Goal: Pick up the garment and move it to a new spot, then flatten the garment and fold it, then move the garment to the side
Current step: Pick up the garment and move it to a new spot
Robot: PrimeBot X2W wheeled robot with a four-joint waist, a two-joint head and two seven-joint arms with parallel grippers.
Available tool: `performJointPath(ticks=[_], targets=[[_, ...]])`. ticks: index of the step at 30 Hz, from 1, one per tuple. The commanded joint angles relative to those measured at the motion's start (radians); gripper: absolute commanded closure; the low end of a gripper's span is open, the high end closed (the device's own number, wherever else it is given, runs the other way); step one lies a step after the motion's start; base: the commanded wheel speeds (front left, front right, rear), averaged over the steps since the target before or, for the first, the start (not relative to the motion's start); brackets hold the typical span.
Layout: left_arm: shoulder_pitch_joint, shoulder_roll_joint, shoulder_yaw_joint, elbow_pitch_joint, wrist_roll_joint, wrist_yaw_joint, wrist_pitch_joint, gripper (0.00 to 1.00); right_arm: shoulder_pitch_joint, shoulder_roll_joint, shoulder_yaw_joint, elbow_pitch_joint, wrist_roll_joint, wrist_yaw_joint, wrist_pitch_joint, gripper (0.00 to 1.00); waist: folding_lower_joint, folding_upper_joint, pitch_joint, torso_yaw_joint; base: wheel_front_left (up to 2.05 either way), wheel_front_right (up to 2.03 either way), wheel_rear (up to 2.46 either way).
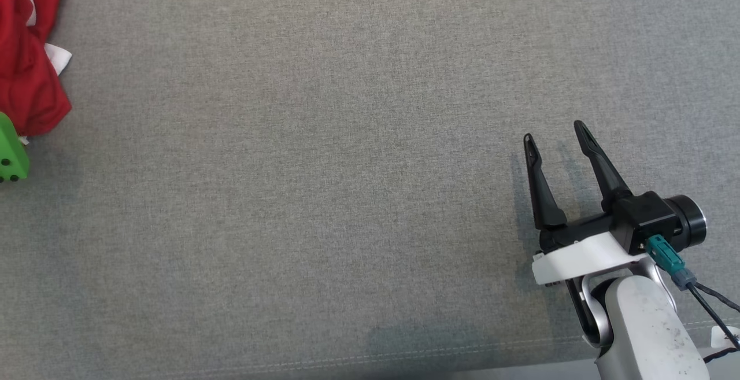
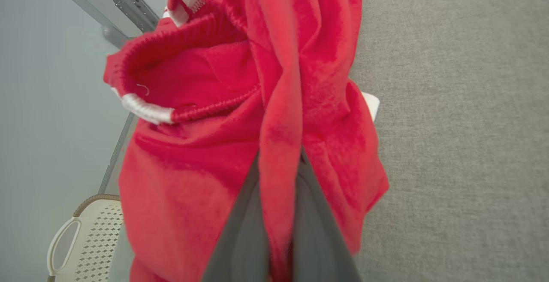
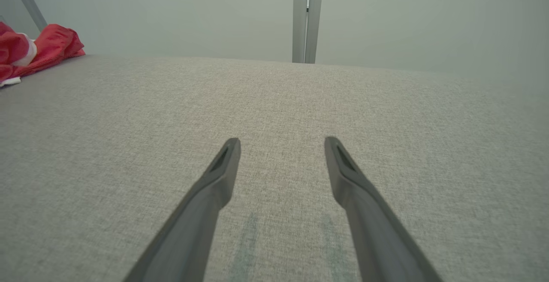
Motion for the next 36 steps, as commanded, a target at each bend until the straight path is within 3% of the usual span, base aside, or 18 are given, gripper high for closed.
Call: performJointPath(ticks=[1, 11, 22, 36], targets=[[-0.017, 0.007, 0.0, 0.013, -0.006, 0.004, -0.013, 1.0, -0.011, -0.003, 0.004, 0.006, 0.01, 0.0, -0.003, 0.0, 0.0, 0.0095, -0.016, 0.002, 0.0, 0.0, 0.0], [-0.056, -0.01, -0.059, -0.025, 0.001, -0.006, -0.087, 1.0, 0.027, -0.003, 0.009, 0.033, 0.048, 0.0, -0.003, 0.0, 0.0, 0.0095, -0.156, -0.008, 0.0, 0.0, 0.0], [-0.105, -0.059, -0.257, -0.233, -0.01, -0.006, -0.096, 1.0, 0.103, -0.003, -0.003, 0.061, 0.096, 0.0, -0.003, 0.0, 0.0, 0.0095, -0.332, -0.065, 0.0, 0.0, 0.0], [-0.001, -0.293, -0.353, -0.436, -0.05, 0.024, -0.117, 1.0, 0.132, -0.003, -0.031, 0.061, 0.12, 0.0, -0.003, 0.0, 0.0, 0.0095, -0.338, -0.159, 0.0, 0.0, 0.0]])
